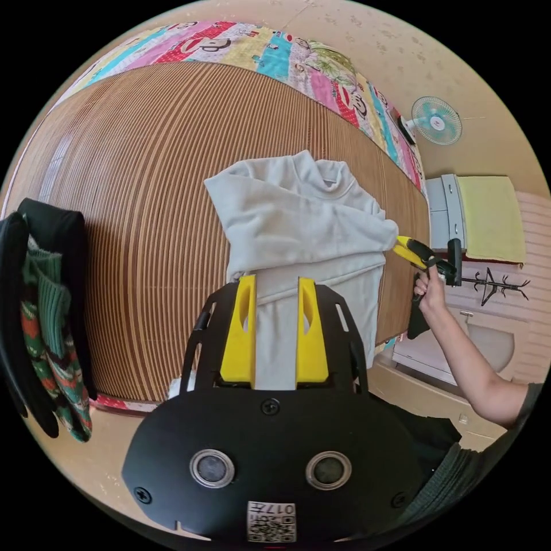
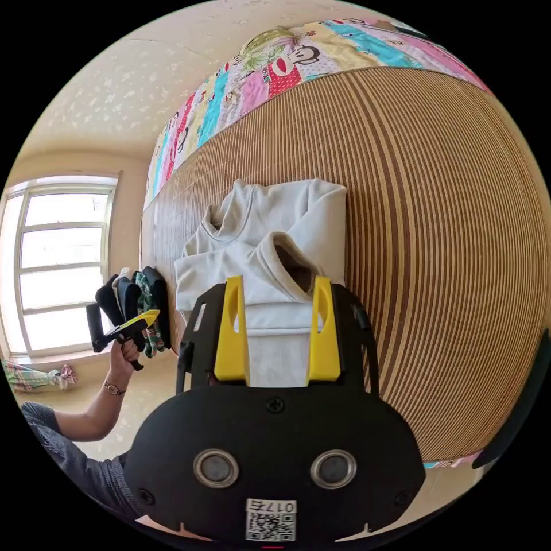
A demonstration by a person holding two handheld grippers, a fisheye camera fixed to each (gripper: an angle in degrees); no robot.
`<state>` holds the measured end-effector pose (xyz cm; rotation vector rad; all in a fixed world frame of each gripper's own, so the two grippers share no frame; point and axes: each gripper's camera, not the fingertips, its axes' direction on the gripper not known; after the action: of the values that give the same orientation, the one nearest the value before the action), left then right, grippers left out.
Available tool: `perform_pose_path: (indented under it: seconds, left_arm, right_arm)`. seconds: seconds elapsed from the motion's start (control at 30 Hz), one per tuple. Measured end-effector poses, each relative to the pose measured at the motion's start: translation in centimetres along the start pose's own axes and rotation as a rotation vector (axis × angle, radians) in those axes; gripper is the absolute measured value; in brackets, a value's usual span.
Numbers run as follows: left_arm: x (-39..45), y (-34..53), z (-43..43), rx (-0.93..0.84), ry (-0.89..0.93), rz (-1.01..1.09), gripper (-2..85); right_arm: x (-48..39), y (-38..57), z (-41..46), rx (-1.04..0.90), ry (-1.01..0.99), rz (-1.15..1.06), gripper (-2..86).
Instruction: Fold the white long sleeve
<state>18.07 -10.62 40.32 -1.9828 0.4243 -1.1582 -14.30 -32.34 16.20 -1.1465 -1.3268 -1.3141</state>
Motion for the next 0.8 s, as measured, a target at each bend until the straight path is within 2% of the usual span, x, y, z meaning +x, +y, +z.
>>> perform_pose_path:
  seconds: [0.03, 0.07, 0.1, 0.2, 0.3, 0.37, 0.43, 0.5, 0.57, 0.63, 0.67, 0.7, 0.73, 0.8]
  left_arm:
    - [1.0, -0.6, -0.2, 0.005, 0.008, 0.046, 10.4]
    - [1.5, -0.8, -0.3, 0.005, 0.010, 0.071, 10.4]
    - [2.7, -1.1, -0.6, 0.012, 0.009, 0.126, 10.7]
    - [5.9, -0.5, -1.0, 0.069, -0.037, 0.289, 12.0]
    - [8.6, 1.1, -1.1, 0.137, -0.089, 0.372, 16.8]
    - [9.7, 2.0, -1.9, 0.201, -0.118, 0.367, 17.0]
    - [9.7, 3.6, -4.6, 0.356, -0.220, 0.301, 11.5]
    - [7.8, 5.1, -7.6, 0.485, -0.301, 0.172, 4.7]
    - [4.1, 6.5, -11.2, 0.567, -0.235, 0.095, 2.7]
    - [-3.8, 8.9, -15.9, 0.650, -0.049, -0.107, 1.8]
    - [-6.2, 9.7, -16.9, 0.667, 0.014, -0.169, 1.6]
    - [-11.0, 11.2, -18.2, 0.699, 0.159, -0.283, 1.6]
    - [-16.0, 13.0, -18.6, 0.732, 0.331, -0.410, 1.7]
    - [-22.3, 15.9, -18.1, 0.804, 0.522, -0.588, 2.2]
  right_arm:
    - [-0.2, -0.4, 0.2, -0.023, -0.023, -0.015, 7.4]
    - [-1.1, -1.1, 0.0, -0.053, -0.144, -0.069, 4.5]
    - [-2.6, -1.3, -0.7, -0.048, -0.321, -0.129, 3.7]
    - [-8.1, -0.5, -2.3, -0.075, -0.662, -0.226, 3.0]
    - [-14.6, 1.2, -3.2, -0.136, -0.741, -0.290, 3.2]
    - [-17.8, 2.1, -2.7, -0.194, -0.786, -0.307, 3.6]
    - [-20.2, 2.8, -2.6, -0.242, -0.866, -0.378, 4.4]
    - [-20.9, 3.4, -4.3, -0.174, -0.936, -0.481, 5.6]
    - [-20.2, 3.8, -5.7, -0.081, -0.855, -0.545, 5.5]
    - [-19.2, 4.1, -4.9, -0.061, -0.616, -0.580, 5.4]
    - [-18.5, 3.9, -2.3, -0.124, -0.396, -0.553, 6.1]
    - [-17.9, 3.8, 1.3, -0.212, -0.231, -0.510, 7.5]
    - [-17.7, 3.8, 3.1, -0.253, -0.196, -0.502, 8.3]
    - [-18.2, 4.4, 9.8, -0.379, -0.200, -0.526, 10.3]
